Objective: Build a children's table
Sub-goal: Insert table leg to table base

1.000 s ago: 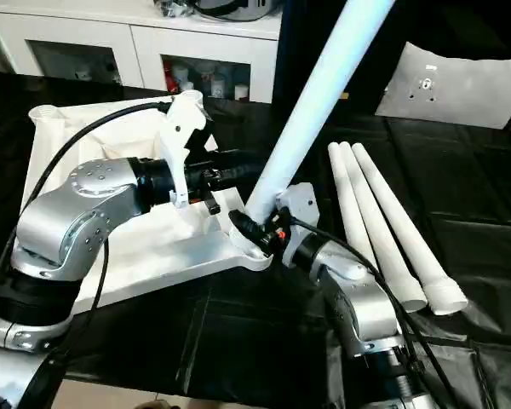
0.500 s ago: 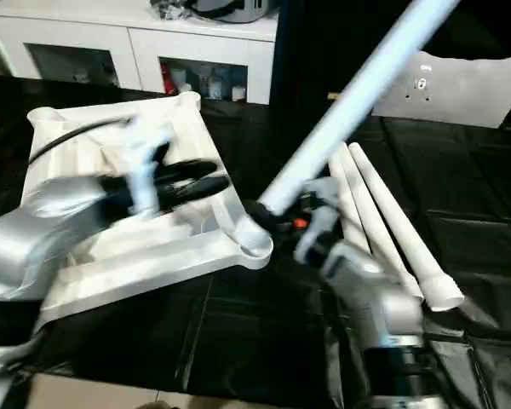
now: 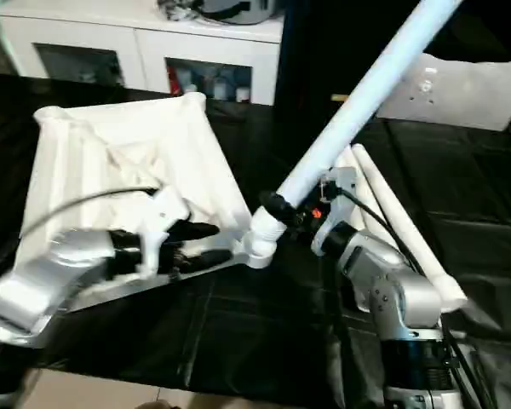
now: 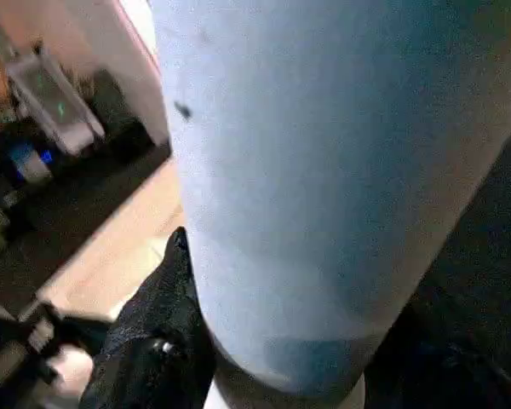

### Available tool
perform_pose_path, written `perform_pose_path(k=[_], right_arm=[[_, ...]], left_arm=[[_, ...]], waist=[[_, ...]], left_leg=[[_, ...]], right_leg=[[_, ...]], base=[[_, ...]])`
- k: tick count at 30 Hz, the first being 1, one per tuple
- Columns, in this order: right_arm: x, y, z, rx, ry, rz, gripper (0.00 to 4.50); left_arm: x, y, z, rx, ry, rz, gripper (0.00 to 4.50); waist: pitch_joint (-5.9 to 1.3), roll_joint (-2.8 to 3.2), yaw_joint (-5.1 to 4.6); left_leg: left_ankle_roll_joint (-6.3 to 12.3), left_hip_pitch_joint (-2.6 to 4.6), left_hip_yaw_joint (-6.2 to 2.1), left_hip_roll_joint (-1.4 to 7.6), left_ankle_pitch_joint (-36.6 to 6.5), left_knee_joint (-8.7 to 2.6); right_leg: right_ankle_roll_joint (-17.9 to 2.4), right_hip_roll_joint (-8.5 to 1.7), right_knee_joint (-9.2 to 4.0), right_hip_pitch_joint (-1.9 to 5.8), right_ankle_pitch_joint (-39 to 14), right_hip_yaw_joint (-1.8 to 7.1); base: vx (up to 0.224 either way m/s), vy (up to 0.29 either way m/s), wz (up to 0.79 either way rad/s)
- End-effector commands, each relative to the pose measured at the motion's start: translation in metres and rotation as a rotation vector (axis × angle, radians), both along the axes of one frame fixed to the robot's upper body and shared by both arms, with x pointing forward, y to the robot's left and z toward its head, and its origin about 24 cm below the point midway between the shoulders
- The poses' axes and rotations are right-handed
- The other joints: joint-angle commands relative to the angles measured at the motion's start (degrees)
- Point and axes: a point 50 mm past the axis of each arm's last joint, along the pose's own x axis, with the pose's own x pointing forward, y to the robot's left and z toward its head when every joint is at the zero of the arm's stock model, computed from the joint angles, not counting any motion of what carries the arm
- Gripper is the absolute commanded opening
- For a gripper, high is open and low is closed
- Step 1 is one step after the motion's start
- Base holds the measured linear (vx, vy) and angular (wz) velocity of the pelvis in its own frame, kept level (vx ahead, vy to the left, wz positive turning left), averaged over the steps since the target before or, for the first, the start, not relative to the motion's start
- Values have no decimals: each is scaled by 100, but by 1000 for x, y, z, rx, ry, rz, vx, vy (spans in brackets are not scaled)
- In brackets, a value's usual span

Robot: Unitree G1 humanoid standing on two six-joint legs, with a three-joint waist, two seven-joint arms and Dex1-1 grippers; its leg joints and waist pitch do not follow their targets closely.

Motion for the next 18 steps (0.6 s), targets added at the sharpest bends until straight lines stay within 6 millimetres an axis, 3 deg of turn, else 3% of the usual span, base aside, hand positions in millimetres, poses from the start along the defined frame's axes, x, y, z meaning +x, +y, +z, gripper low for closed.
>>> perform_pose_path(k=[1, 6, 8, 10, 13, 18], right_arm=[[0, -1, 16, 63, -35, -4, 190], [-1, -2, 15, -22, -52, -2, 190], [-1, -1, 14, -50, -57, 3, 190], [-6, 4, 5, -248, -89, 65, 190], [-8, 8, 1, -302, -101, 95, 190], [-8, 11, -3, -391, -138, 107, 190]], left_arm=[[-3, 1, -11, 50, 11, -4, 307], [-6, 2, -24, 81, 56, -6, 288], [-6, 2, -25, 83, 59, -2, 259], [-4, 3, -32, 142, 17, -9, 244], [-2, 3, -34, 153, -8, -8, 210], [4, 0, -28, 110, -41, -30, 177]], waist=[[-396, 50, 27], [-390, 62, 39], [-388, 60, 40], [-379, 50, 56], [-381, 53, 49], [-371, 51, 58]], left_leg=[[41, 41, -104, 282, -653, -390], [-2, 47, -100, 289, -662, -399], [-21, 52, -99, 287, -714, -398], [-29, 40, -112, 295, -757, -396], [-20, 43, -107, 288, -814, -396], [-13, 67, -103, 300, -973, -400]], right_leg=[[-1023, -438, -476, 307, -900, 289], [-1025, -427, -470, 292, -810, 285], [-1028, -439, -475, 292, -889, 287], [-971, -435, -511, 299, -1010, 278], [-876, -456, -511, 297, -1117, 302], [-938, -457, -534, 267, -1271, 302]], base=[[0, 0, 0], [0, 0, 0], [0, 0, 0], [0, 0, 0], [0, 0, 0], [0, 0, 0]])
